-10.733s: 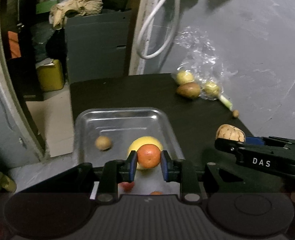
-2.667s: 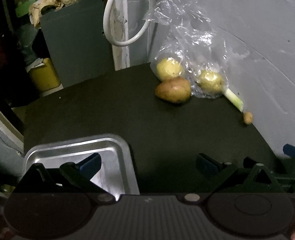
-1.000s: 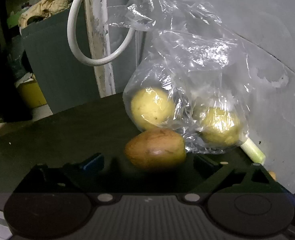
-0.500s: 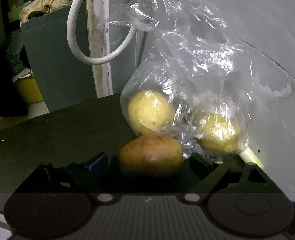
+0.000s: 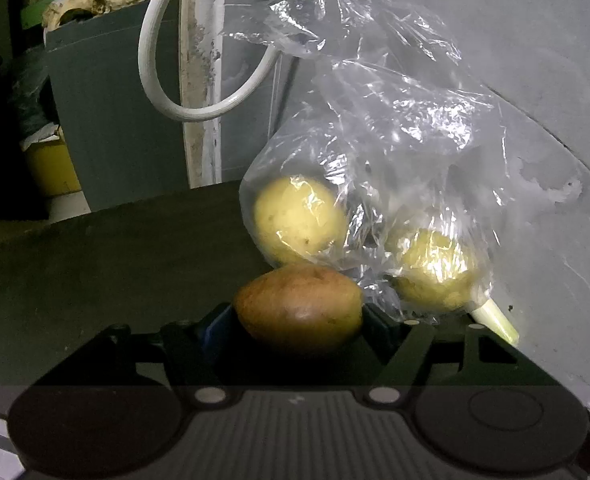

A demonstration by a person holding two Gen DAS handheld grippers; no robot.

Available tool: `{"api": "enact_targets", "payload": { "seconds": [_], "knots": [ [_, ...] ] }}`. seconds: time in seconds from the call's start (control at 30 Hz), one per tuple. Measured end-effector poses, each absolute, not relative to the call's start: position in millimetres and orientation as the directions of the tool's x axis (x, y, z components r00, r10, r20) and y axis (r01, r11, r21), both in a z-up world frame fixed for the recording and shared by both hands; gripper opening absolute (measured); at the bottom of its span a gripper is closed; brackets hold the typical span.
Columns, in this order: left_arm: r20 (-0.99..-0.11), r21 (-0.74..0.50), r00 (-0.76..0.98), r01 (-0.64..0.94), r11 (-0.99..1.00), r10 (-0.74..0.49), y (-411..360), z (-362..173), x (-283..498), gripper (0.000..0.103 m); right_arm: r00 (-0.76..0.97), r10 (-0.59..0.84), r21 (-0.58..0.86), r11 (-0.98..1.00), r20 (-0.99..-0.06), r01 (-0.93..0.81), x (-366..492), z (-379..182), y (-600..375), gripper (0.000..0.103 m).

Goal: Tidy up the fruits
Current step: 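Move the left tool to the brown pear while the right tool nears the small brown fruit, then close the left gripper on the brown pear while the right gripper closes on the small brown fruit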

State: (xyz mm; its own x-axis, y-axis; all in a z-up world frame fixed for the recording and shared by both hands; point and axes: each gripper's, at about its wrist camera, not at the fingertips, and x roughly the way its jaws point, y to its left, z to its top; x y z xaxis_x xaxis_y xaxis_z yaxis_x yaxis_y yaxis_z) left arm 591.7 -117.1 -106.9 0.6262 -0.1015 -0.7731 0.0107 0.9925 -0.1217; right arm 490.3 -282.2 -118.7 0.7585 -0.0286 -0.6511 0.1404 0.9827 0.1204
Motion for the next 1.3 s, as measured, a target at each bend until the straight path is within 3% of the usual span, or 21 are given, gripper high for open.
{"api": "enact_targets", "payload": {
  "seconds": [0.13, 0.9, 0.97, 1.13, 1.3],
  "knots": [
    [-0.778, -0.11, 0.621, 0.022, 0.994, -0.1, -118.1, -105.4, 586.5, 0.07, 0.76, -0.031, 0.109, 0.985, -0.65, 0.133, 488.0, -119.4, -280.9, 0.028],
    [-0.78, -0.102, 0.611, 0.091, 0.991, -0.137, -117.9, -99.7, 544.8, 0.057, 0.751, 0.001, 0.111, 0.989, -0.661, 0.096, 458.4, -114.2, -268.0, 0.028],
    [-0.781, -0.109, 0.607, 0.094, 0.989, -0.144, -117.9, -100.2, 545.3, 0.057, 0.75, 0.004, 0.111, 0.989, -0.661, 0.093, 457.0, -114.1, -268.2, 0.028],
    [-0.786, -0.141, 0.601, 0.053, 0.989, -0.144, -117.5, -102.6, 559.4, 0.07, 0.75, 0.02, 0.111, 0.991, -0.661, 0.071, 455.7, -114.0, -270.3, 0.028],
    [-0.778, -0.136, 0.614, 0.04, 0.99, -0.131, -123.0, -102.8, 570.4, 0.071, 0.749, 0.043, 0.112, 0.993, -0.661, 0.042, 457.5, -114.4, -273.6, 0.028]
  ]
}}
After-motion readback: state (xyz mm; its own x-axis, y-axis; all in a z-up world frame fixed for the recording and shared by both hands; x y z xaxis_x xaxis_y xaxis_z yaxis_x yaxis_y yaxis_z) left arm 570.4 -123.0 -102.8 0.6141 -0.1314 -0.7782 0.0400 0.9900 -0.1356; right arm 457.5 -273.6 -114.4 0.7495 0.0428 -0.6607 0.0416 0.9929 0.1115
